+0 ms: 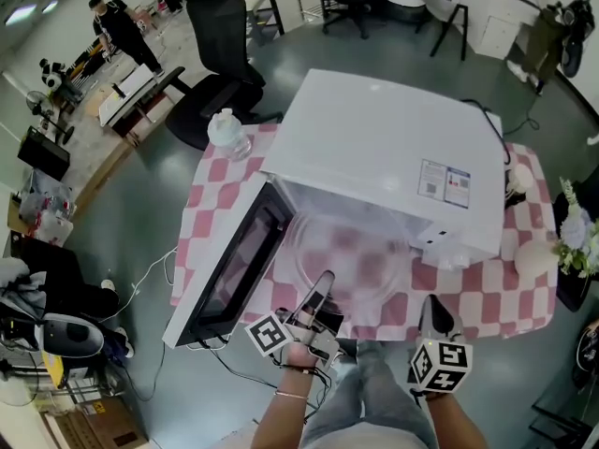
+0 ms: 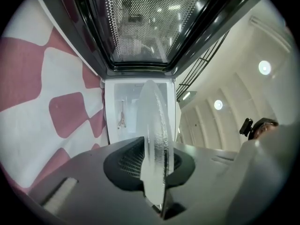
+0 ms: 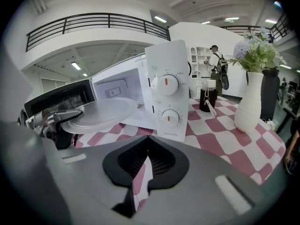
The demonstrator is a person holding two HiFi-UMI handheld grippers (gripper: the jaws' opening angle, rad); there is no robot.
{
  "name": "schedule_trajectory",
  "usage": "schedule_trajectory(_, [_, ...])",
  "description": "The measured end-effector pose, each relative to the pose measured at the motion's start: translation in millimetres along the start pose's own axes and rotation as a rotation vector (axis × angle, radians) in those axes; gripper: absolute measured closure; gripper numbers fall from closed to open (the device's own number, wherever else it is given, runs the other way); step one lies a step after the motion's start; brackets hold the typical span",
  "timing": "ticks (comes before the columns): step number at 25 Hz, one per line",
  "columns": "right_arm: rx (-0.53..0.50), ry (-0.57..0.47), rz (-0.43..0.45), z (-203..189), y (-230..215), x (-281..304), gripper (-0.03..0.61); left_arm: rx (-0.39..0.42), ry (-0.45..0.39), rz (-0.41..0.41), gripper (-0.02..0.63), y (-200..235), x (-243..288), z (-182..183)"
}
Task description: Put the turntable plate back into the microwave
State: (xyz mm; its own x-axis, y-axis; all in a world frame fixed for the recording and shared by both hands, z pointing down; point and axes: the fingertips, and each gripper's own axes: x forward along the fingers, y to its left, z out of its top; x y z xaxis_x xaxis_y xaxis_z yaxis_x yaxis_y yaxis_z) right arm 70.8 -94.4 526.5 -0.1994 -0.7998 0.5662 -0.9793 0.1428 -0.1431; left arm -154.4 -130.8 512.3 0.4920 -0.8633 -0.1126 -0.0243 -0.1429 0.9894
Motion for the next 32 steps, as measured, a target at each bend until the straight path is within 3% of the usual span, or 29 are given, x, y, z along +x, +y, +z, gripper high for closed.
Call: schedule_trajectory(32, [0.053,0.066,-0.05,-16.8,-22.4,27.3,0.569,0.008,-0.019,0.041,0.578,15.7,92.4,37.0])
